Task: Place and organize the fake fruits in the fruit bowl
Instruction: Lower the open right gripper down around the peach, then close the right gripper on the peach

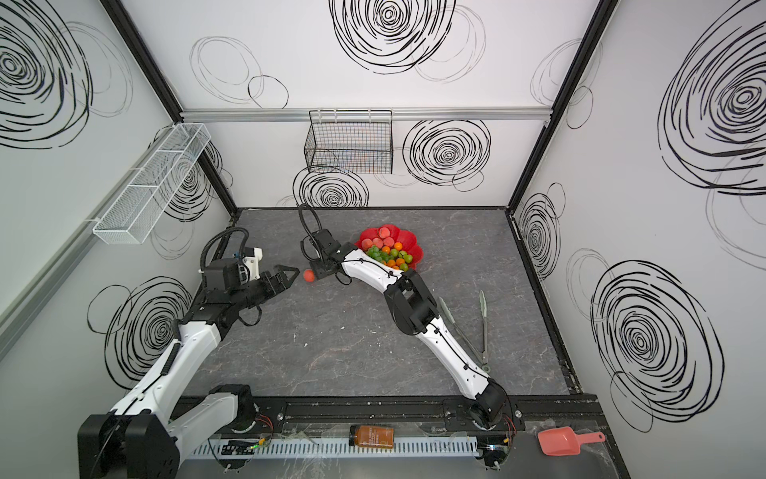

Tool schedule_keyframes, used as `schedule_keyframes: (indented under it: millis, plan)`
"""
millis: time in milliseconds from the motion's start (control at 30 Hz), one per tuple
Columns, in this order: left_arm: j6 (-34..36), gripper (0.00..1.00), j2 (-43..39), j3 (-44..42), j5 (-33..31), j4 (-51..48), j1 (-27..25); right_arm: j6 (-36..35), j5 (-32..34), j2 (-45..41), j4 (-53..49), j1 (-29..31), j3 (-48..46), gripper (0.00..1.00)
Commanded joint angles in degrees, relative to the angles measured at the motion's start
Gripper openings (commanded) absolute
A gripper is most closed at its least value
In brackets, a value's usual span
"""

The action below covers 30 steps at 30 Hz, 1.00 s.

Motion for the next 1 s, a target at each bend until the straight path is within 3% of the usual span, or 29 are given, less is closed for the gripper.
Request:
schedule_keyframes:
  millis: [0, 200, 467, 733, 967]
  plan:
    - [0.85, 0.96, 0.08, 1.38, -0.27, 2.07, -0.22, 0.79, -2.85, 0.79, 0.84, 0.03, 1.66, 0.66]
    - [0.84, 0.96, 0.01, 1.46, -0.05, 1.99, -0.23, 1.32, -4.22, 1.07, 1.51, -0.05, 1.68, 0.65]
    - [0.94, 0.96, -1.54, 1.40, -0.90, 1.10, 0.21, 1.79, 2.35, -2.88, 1.05, 0.21, 0.83, 0.63]
    - [0.07, 0.96, -5.06, 0.29, -1.59, -0.03, 5.13, 3.83, 7.50, -12.84, 10.71, 1.69, -12.63, 0.63]
    - [-0.47, 0.96, -5.67, -0.26, -0.98, -0.09, 6.70, 3.19, 1.21, -13.89, 15.80, 2.64, -16.68, 0.68]
